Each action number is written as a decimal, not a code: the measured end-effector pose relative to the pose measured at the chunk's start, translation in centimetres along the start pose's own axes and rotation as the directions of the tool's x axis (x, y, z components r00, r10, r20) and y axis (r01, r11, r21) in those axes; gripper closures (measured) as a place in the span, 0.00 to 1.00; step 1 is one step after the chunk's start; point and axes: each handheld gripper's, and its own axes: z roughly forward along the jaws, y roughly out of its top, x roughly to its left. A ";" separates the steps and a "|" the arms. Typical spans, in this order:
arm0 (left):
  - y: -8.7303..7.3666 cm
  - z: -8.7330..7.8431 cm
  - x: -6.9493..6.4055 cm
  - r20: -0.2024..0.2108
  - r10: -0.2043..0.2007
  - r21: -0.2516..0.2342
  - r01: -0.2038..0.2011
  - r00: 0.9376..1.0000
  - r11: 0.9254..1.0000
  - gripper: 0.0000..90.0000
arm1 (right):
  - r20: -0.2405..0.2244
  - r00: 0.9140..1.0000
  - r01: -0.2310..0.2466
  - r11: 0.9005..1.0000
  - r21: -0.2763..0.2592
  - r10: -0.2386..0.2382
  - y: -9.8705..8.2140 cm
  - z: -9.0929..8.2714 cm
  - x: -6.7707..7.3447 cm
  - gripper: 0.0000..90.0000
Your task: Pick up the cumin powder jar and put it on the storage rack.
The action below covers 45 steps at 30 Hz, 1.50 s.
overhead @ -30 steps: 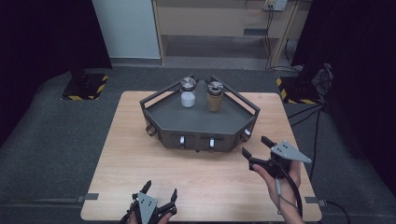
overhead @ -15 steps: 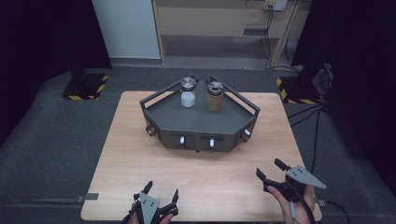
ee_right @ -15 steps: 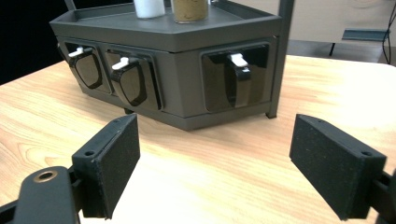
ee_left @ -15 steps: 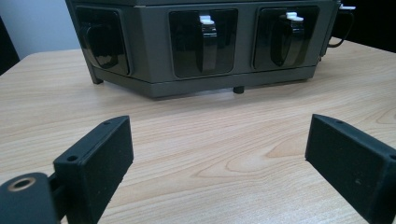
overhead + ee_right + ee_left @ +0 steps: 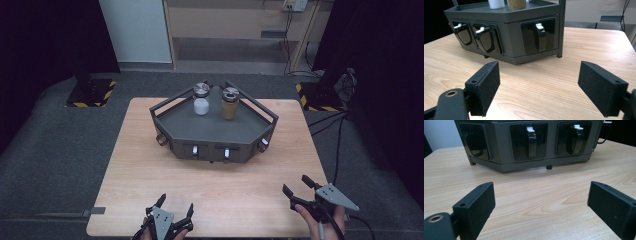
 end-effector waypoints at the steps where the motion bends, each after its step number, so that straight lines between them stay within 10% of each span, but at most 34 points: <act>1: 0.0 0.0 0.0 0.001 -0.001 0.001 0.001 1.000 1.000 0.08 | 0.000 1.000 0.001 1.000 0.000 -0.001 -0.1 0.0 0.0 0.21; 45: 0.0 0.0 0.1 0.004 0.011 -0.004 -0.011 1.000 1.000 0.08 | -0.001 1.000 -0.002 0.998 0.070 0.002 -1.1 1.2 -0.2 0.20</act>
